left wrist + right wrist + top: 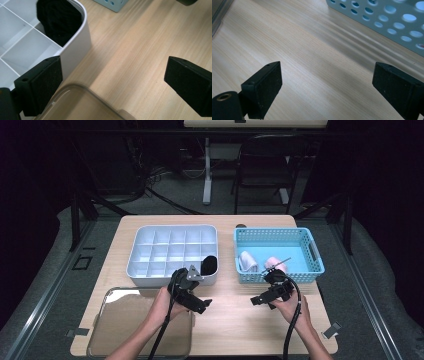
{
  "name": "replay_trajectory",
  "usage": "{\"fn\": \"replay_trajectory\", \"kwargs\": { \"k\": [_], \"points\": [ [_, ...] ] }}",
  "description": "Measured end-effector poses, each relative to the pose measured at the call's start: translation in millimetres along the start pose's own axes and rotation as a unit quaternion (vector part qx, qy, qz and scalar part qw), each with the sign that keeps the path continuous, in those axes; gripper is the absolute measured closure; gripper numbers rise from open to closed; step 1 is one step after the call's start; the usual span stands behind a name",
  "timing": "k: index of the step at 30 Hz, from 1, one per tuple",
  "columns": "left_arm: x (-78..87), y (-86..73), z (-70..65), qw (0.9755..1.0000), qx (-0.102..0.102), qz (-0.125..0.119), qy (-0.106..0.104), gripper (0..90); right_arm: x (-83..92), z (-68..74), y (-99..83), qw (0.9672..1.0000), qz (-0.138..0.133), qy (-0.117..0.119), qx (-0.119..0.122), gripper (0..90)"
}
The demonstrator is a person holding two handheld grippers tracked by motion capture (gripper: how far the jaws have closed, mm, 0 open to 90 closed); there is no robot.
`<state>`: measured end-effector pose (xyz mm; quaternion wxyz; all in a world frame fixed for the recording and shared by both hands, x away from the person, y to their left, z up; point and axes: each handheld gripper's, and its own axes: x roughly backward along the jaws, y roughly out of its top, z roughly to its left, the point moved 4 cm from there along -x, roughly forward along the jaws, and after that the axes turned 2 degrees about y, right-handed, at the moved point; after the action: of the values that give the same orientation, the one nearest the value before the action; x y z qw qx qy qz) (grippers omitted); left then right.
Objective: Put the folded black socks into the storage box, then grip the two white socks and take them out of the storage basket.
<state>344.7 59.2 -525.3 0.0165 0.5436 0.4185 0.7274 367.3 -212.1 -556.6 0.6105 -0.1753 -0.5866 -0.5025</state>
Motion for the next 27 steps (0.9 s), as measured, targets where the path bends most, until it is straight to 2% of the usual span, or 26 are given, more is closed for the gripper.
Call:
{"fn": "replay_trajectory", "kwargs": {
  "k": [3, 4, 7, 10, 11, 12, 14, 15, 17, 18, 19, 20, 23, 25, 26, 27],
  "points": [
    [-3.0, -6.4, -5.8, 1.0000, 0.000, -0.002, -0.006, 0.6, 0.1, -0.7, -0.2, 1.0000, 0.000, -0.003, -0.002, 8.6],
    [-4.3, -8.6, -8.1, 1.0000, 0.001, -0.001, -0.006, 0.4, -0.4, -0.1, -0.1, 1.0000, -0.005, 0.003, -0.007, 8.6],
    [-5.3, -13.5, -14.3, 1.0000, -0.008, 0.001, -0.001, 0.4, -0.3, -0.4, -0.7, 0.9999, -0.005, 0.004, -0.011, 8.5],
    [-3.9, -20.2, -18.4, 1.0000, -0.009, -0.003, 0.002, 0.3, 1.4, -0.1, -0.9, 0.9999, -0.009, 0.004, -0.010, 8.5],
    [-3.8, -23.1, -19.6, 0.9999, -0.010, -0.002, 0.005, 0.2, 3.0, -1.2, -1.2, 1.0000, 0.000, -0.002, -0.002, 8.5],
    [-4.3, -26.2, -20.5, 0.9999, -0.012, 0.002, 0.009, 0.2, 3.2, -0.9, -1.0, 1.0000, -0.002, -0.001, -0.003, 8.5],
    [-5.9, -31.4, -22.0, 0.9992, -0.021, 0.015, 0.031, 0.2, 2.8, 0.1, 0.0, 1.0000, -0.004, 0.002, -0.006, 8.6],
    [-5.4, -33.3, -22.4, 0.9990, -0.023, 0.018, 0.033, 0.1, 2.3, 0.4, 0.7, 1.0000, -0.005, 0.002, -0.004, 8.6],
    [-3.5, -35.4, -24.3, 0.9994, -0.015, 0.012, 0.029, 0.2, 3.8, 0.5, 1.5, 1.0000, 0.002, 0.000, 0.004, 9.3],
    [-2.7, -35.8, -25.2, 0.9993, -0.019, 0.011, 0.031, 0.2, 4.0, 1.1, 1.7, 1.0000, 0.002, 0.001, 0.005, 9.4],
    [-1.4, -35.8, -25.9, 0.9991, -0.023, 0.010, 0.034, 0.2, 2.5, 4.3, 2.1, 0.9999, -0.011, 0.005, -0.007, 9.3],
    [-0.5, -35.6, -26.3, 0.9991, -0.023, 0.006, 0.035, 0.2, 3.9, 3.9, 1.9, 1.0000, -0.004, 0.004, 0.002, 9.3],
    [1.1, -34.9, -26.8, 0.9995, -0.017, -0.009, 0.026, 0.2, 5.7, 6.6, 1.6, 1.0000, -0.004, 0.003, 0.004, 9.2],
    [1.1, -34.9, -27.4, 0.9996, -0.016, -0.010, 0.022, 0.2, 8.1, 7.0, 1.7, 0.9999, 0.001, 0.003, 0.011, 9.1],
    [1.1, -34.9, -27.3, 0.9997, -0.013, -0.012, 0.017, 0.2, 7.9, 9.0, 2.3, 0.9999, -0.006, 0.008, 0.003, 9.1],
    [0.8, -35.0, -27.4, 0.9998, -0.008, -0.013, 0.011, 0.2, 8.9, 8.2, 2.7, 0.9999, 0.003, 0.006, 0.008, 9.1]
  ]
}}
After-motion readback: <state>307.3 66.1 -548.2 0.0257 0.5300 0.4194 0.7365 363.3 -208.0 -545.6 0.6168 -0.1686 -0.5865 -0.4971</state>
